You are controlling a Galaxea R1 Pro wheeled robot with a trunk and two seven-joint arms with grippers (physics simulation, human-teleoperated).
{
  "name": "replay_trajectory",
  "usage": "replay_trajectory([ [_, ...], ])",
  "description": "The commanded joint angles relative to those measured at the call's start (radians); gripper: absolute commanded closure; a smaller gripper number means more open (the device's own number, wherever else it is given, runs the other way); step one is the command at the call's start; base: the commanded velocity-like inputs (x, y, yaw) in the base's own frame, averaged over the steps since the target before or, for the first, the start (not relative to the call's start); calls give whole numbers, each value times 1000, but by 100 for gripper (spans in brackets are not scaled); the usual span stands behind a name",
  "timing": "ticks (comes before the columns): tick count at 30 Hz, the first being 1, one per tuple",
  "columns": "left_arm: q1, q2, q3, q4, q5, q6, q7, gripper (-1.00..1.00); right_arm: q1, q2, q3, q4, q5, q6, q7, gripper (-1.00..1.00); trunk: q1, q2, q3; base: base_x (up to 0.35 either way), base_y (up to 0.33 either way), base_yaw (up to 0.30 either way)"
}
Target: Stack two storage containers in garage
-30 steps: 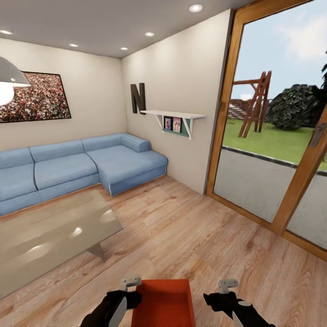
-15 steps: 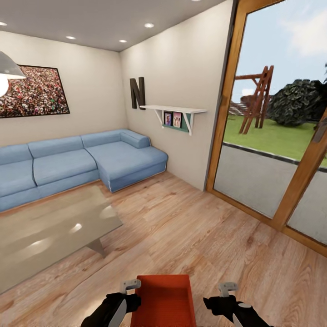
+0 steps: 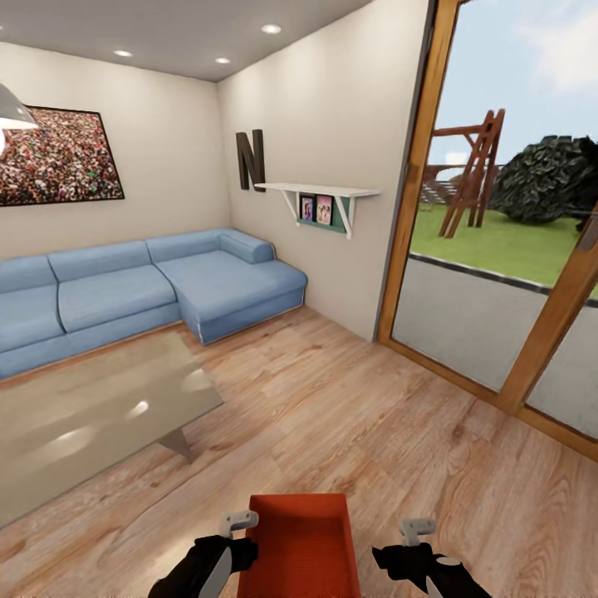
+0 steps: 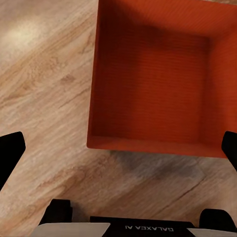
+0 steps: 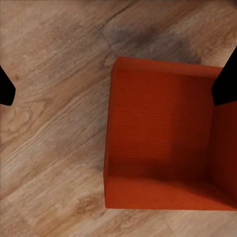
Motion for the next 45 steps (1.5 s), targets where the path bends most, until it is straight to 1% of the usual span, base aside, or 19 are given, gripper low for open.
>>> replay_trajectory([
  [1,0,-1,2,-2,11,4,5,-100,0,-1,3,-2,-1,6,2,-100,4,-8,-6,0,0,0],
  [22,0,4,2,-2,10,2,7,-100,0,-1,3,1,3,-4,4,-100,84,-155,-105,0,0,0],
  [25,0,4,2,-2,9,1,9,-100,0,0,1,-2,-3,-5,8,-100,96,-176,-120,0,0,0],
  [28,0,4,2,-3,9,-1,11,-100,0,1,1,-4,-6,-5,48,-100,107,-197,-134,0,0,0],
  [31,0,3,2,-3,8,-28,18,-100,0,1,1,-4,-14,-5,77,-100,119,-218,-148,0,0,0],
  [33,0,0,1,-2,8,-51,62,-100,0,1,0,-4,-19,-5,84,-100,127,-232,-157,0,0,0],
  [34,0,-1,-3,-2,10,-56,95,-100,0,1,-1,-3,-20,-5,86,-100,130,-239,-162,0,0,0],
  [36,0,0,-19,-2,11,-60,116,-100,0,1,-2,-3,-22,-5,85,-100,138,-253,-172,0,0,0],
  [38,0,-1,-41,-2,12,-61,122,-100,0,1,-4,-2,-22,-6,81,-100,146,-267,-181,0,0,0],
  [39,0,-2,-47,-2,12,-61,123,-100,0,1,-6,-2,-23,-6,80,-100,150,-274,-186,0,0,0],
  [40,0,-2,-66,-2,12,-62,124,-100,0,1,-17,-2,-23,-6,77,-100,153,-281,-191,0,0,0],
  [42,0,-2,-76,0,11,-61,125,-100,0,1,-24,-2,-23,-6,76,-100,161,-295,-200,0,0,0],
  [44,0,-1,-90,44,13,-62,125,-100,0,1,-31,-1,-24,-13,75,-100,169,-309,-209,0,0,0],
  [45,0,-1,-91,48,13,-63,125,-100,0,1,-31,-1,-24,-14,75,-100,173,-316,-214,0,0,0],
])
